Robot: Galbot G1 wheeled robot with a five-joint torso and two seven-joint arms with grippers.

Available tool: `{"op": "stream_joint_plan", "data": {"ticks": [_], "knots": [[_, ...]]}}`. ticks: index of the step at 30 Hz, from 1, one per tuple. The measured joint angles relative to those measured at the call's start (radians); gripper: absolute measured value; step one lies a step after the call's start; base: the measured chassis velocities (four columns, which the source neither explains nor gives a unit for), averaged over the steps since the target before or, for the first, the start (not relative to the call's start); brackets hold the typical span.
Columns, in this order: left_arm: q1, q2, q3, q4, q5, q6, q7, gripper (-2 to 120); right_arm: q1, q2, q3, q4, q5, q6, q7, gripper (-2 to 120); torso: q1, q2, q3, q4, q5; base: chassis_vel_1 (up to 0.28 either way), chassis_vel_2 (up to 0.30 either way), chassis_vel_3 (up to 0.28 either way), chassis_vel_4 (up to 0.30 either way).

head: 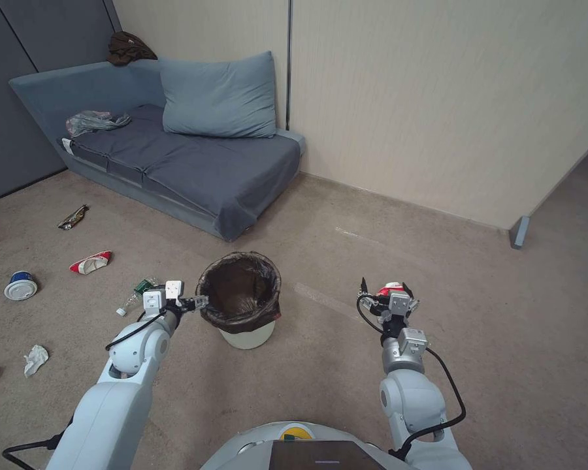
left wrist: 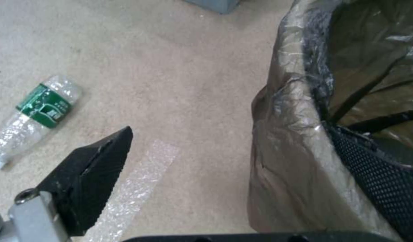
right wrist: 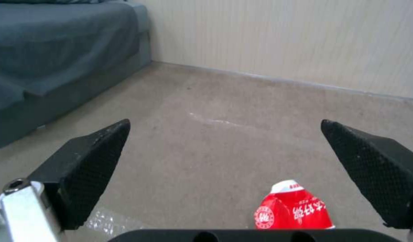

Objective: Pick up the trash bin, then pick up the garbage from the floor and place it into the trash bin.

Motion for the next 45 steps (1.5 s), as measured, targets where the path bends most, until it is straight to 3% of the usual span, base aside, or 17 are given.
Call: {"op": "stream_joint_plan", "data": {"ticks": [8, 10, 12, 13, 14, 15, 16, 19, 21, 23, 34, 45], "knots": [[0.001, -0.011, 0.01, 0.005, 0.024, -0.001, 0.027, 100, 0.002, 0.0, -0.003, -0.001, -0.004, 0.002, 0.004, 100, 0.0, 0.0, 0.0, -0.0003, -0.0002, 0.0, 0.0, 0.0, 0.0], [0.004, -0.017, 0.011, 0.004, 0.023, -0.001, 0.033, 91, 0.002, 0.0, -0.004, -0.002, -0.005, 0.002, 0.006, 100, 0.0, 0.0, 0.0, -0.0003, -0.0002, 0.0, 0.0, 0.0, 0.0], [0.004, -0.018, 0.012, 0.003, 0.023, -0.001, 0.035, 89, 0.002, 0.0, -0.004, -0.002, -0.005, 0.002, 0.007, 100, 0.0, 0.0, 0.0, -0.0003, -0.0004, 0.0, 0.0, 0.0, 0.0], [0.006, -0.019, 0.016, 0.005, 0.022, 0.001, 0.041, 83, 0.002, 0.0, -0.005, -0.002, -0.005, 0.002, 0.008, 100, 0.0, 0.0, 0.0, -0.0017, -0.0013, 0.0, 0.0, 0.0, 0.0], [0.009, -0.022, 0.019, 0.008, 0.023, 0.003, 0.041, 77, 0.001, -0.001, -0.004, -0.002, -0.005, 0.002, 0.009, 100, 0.0, 0.0, 0.001, -0.0005, -0.0044, 0.0, 0.0, 0.0, 0.0], [0.008, -0.02, 0.017, 0.008, 0.022, 0.006, 0.046, 72, 0.002, 0.0, -0.002, -0.002, -0.006, 0.002, 0.011, 100, 0.0, 0.0, 0.001, -0.0019, -0.0031, 0.0, 0.0, 0.0, 0.0], [0.009, -0.02, 0.021, 0.007, 0.021, 0.006, 0.05, 68, 0.002, 0.0, -0.002, -0.002, -0.006, 0.002, 0.011, 100, 0.0, 0.0, 0.001, -0.0016, -0.0017, 0.0, 0.0, 0.0, 0.0], [0.011, -0.018, 0.019, 0.004, 0.021, 0.007, 0.054, 57, 0.002, 0.0, -0.001, -0.003, -0.006, 0.002, 0.012, 100, 0.0, 0.0, 0.001, -0.0012, -0.0022, 0.0, 0.0, 0.0, 0.0], [0.012, -0.017, 0.018, 0.003, 0.021, 0.007, 0.055, 57, 0.002, 0.0, -0.001, -0.003, -0.006, 0.002, 0.013, 100, 0.0, 0.0, 0.001, -0.001, -0.0019, 0.0, 0.0, 0.0, 0.0], [0.015, -0.015, 0.016, -0.003, 0.02, 0.008, 0.055, 44, 0.003, 0.0, -0.001, -0.004, -0.006, 0.002, 0.013, 100, 0.0, 0.0, 0.001, -0.0009, -0.0021, 0.0, 0.0, 0.0, 0.0], [0.013, -0.014, 0.01, -0.024, 0.014, 0.006, 0.054, 9, 0.005, 0.0, 0.002, -0.005, -0.007, 0.001, 0.018, 100, 0.0, 0.0, 0.0, -0.001, -0.0014, 0.0, 0.0, 0.0, 0.0], [0.018, -0.015, 0.003, -0.053, 0.02, 0.006, 0.034, 7, 0.006, 0.0, 0.004, -0.005, -0.007, -0.001, 0.02, 100, 0.0, 0.0, 0.0, -0.0005, -0.0012, 0.0, 0.0, 0.0, 0.0]]}}
